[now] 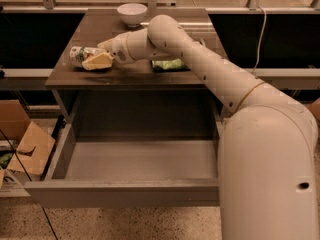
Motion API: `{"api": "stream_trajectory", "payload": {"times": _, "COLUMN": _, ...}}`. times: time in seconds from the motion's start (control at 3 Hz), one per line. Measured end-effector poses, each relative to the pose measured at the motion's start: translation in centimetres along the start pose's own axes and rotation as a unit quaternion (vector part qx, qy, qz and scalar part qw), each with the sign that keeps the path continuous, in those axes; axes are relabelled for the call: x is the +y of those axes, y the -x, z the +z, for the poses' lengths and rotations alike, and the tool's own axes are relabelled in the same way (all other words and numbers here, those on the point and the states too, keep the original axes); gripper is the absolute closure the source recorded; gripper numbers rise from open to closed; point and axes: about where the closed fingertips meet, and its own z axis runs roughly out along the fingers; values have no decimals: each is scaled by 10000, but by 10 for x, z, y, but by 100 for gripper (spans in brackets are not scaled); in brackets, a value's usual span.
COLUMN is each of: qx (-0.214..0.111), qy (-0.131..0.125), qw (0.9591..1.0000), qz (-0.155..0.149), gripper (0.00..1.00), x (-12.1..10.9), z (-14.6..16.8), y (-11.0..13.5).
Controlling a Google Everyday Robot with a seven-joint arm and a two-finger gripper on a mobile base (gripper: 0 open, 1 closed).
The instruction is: Place 7up can into top drawer
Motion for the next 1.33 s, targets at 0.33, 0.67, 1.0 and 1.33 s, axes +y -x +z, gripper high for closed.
{"api": "stream_trajectory", "payload": {"times": 0.33, "qx": 47, "qy": 48, "qw": 9999, "qz": 139, "gripper": 61, "x": -6, "z": 10, "y": -11}}
{"api": "stream_trajectory", "payload": {"times": 0.67, "qx": 86, "qy": 24, "qw": 9999, "qz": 134, "gripper": 84, "x": -8, "z": 8, "y": -13}}
{"api": "stream_trajectory", "payload": {"times": 1.0, "qx": 27, "qy": -42, "qw": 9999, "qz": -108, "gripper": 100, "x": 2, "z": -14, "y": 4}}
{"api": "stream_trajectory", "payload": {"times": 1.33, "qx": -52, "qy": -38, "qw": 9995, "qz": -313, "gripper": 100, "x": 16, "z": -38, "y": 13}}
